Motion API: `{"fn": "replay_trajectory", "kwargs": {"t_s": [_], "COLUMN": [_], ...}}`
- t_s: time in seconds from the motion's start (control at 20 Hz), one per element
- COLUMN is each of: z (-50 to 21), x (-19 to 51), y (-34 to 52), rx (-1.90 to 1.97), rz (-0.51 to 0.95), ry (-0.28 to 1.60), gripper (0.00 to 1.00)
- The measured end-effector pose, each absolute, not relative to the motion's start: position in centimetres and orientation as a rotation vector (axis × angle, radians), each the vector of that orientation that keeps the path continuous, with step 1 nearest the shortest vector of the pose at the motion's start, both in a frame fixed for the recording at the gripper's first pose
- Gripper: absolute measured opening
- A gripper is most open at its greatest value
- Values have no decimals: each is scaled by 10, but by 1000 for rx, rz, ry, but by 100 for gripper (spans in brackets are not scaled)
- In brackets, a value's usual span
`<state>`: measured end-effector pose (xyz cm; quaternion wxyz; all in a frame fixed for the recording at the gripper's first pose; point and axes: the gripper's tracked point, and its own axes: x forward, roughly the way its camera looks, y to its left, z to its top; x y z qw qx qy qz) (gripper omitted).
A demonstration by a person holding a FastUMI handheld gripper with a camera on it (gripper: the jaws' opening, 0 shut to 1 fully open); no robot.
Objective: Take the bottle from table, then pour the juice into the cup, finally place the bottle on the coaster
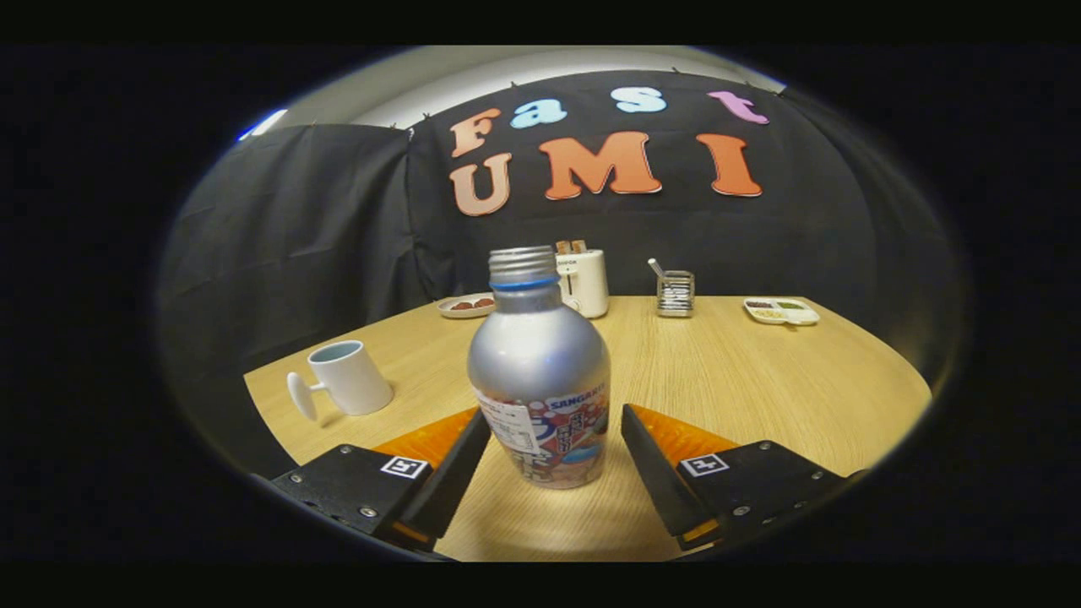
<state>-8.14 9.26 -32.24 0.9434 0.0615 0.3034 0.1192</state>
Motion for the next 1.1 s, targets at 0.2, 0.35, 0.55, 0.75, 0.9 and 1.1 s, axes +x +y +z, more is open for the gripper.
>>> {"fn": "replay_trajectory", "kwargs": {"t_s": [0.2, 0.35, 0.55, 0.75, 0.9, 1.1], "z": [-327, -327, -312, -296, -288, -280], "x": [-83, -80, -70, -56, -47, -36], "y": [96, 96, 101, 109, 116, 128], "rx": [139, 128, 132, 111, 62, -15], "rz": [240, 225, 227, 230, 226, 227], "ry": [636, 628, 585, 540, 510, 478], "gripper": [86, 81, 80, 80, 80, 80]}}
